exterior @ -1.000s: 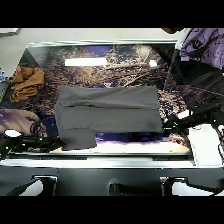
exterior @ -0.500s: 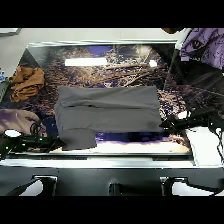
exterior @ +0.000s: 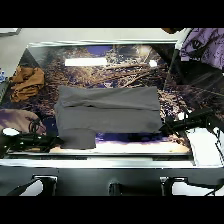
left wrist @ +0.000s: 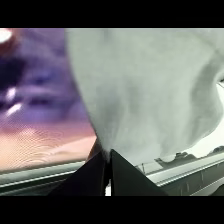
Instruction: Fold the clothes and pants, and hang the long-sleeved shirts on hangers.
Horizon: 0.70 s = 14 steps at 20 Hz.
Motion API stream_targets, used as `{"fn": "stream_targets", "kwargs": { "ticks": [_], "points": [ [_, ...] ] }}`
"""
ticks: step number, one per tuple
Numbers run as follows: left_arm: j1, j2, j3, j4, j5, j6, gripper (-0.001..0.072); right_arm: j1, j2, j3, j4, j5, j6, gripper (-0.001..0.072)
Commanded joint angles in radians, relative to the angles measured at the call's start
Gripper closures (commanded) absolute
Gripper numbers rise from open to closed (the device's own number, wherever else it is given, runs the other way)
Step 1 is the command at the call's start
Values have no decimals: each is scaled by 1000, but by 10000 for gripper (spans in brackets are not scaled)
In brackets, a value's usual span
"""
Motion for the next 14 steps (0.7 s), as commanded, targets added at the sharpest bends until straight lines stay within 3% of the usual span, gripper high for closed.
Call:
{"fn": "stream_targets", "kwargs": {
  "ticks": [1, 8, 11, 14],
  "points": [
    [37, 33, 74, 26, -70, -31, 691, 0, 29, 2, 2, -64, 37, 679],
    [62, 370, 125, 178, -285, -208, 692, 0, 304, 2, -147, -244, 216, 680],
    [36, 471, 126, 168, -262, -256, 693, 0, 407, 2, -162, -270, 261, 680],
    [-24, 428, 159, 134, -190, -256, 694, 0, 416, 11, -110, -220, 264, 680]
  ]
}}
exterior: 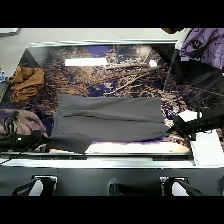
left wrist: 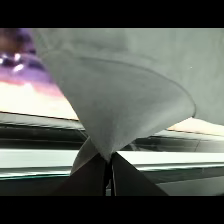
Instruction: Fold the clothes and pants, and hang the long-sleeved shirts on hangers.
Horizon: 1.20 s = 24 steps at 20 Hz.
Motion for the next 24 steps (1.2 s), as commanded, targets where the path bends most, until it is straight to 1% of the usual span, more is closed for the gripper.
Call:
{"fn": "stream_targets", "kwargs": {
  "ticks": [1, 4, 9, 11, 15, 16, 18, 20, 24],
  "points": [
    [-67, -25, 49, -31, 90, -29, 693, 0, 30, 13, 47, 51, 24, 680],
    [-137, -176, 159, -51, 198, -29, 693, 0, -26, 67, 95, 136, -16, 680],
    [-194, -439, 367, -51, 302, -24, 693, 0, -163, 161, 158, 278, -54, 680],
    [-213, -544, 451, -51, 321, -17, 693, 0, -211, 169, 203, 341, -76, 680],
    [-237, -739, 608, -51, 333, -9, 693, 93, -291, 179, 209, 504, -84, 679],
    [-240, -777, 640, -50, 334, -9, 693, 119, -309, 183, 207, 553, -78, 679],
    [-240, -841, 693, -50, 340, -10, 693, 149, -338, 193, 195, 655, -30, 679],
    [-240, -892, 735, -50, 346, -10, 693, 153, -367, 209, 189, 685, -11, 679],
    [-240, -966, 766, -50, 366, -10, 692, 156, -442, 255, 192, 680, -11, 679]
  ]
}}
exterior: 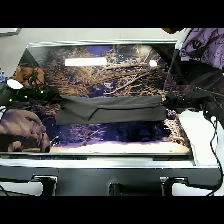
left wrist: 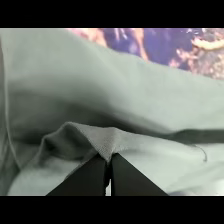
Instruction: Fold the clothes and pants, and hang the long-sleeved shirts on hangers.
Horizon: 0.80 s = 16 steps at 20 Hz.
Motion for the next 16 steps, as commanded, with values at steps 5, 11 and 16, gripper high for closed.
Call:
{"fn": "stream_targets", "kwargs": {
  "ticks": [5, 11, 16],
  "points": [
    [-1, -97, 34, -27, 84, 0, 537, 8, -89, 34, 14, 23, 16, 588],
    [22, -59, 163, 23, 11, -13, 157, -137, -94, 296, -46, -254, 66, 284],
    [19, 20, 230, 192, -24, -89, 157, -176, -200, 322, -8, -425, -54, 106]
  ]
}}
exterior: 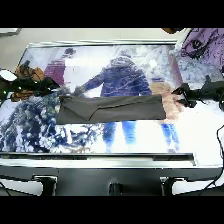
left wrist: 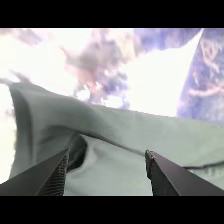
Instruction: Fold the clothes and pants, and hang the long-sleeved shirts on hangers.
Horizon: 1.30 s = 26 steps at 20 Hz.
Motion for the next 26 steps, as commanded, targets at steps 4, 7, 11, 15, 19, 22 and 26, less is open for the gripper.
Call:
{"fn": "stream_targets", "kwargs": {
  "ticks": [4, 7, 11, 15, 19, 22, 26],
  "points": [
    [-15, 93, 36, 163, -43, -47, 157, 28, -151, 26, 29, -158, -157, 107],
    [-28, 112, 36, 216, -80, -60, 157, 59, -202, 26, 14, -109, -156, 110],
    [-48, 121, 36, 237, -98, -60, 157, 122, -229, 26, 2, -69, -153, 212],
    [-106, 116, 35, 236, -74, -81, 161, 166, -183, 26, 2, -69, -153, 679],
    [-248, 64, 35, 176, -8, -113, 690, 163, -32, 43, -110, -107, -5, 679],
    [-400, -31, 35, 72, 92, -166, 690, 163, 84, 92, -238, -187, 87, 679],
    [-620, -189, 35, -185, 262, -164, 691, 163, 207, 142, -331, -254, 154, 679]
  ]
}}
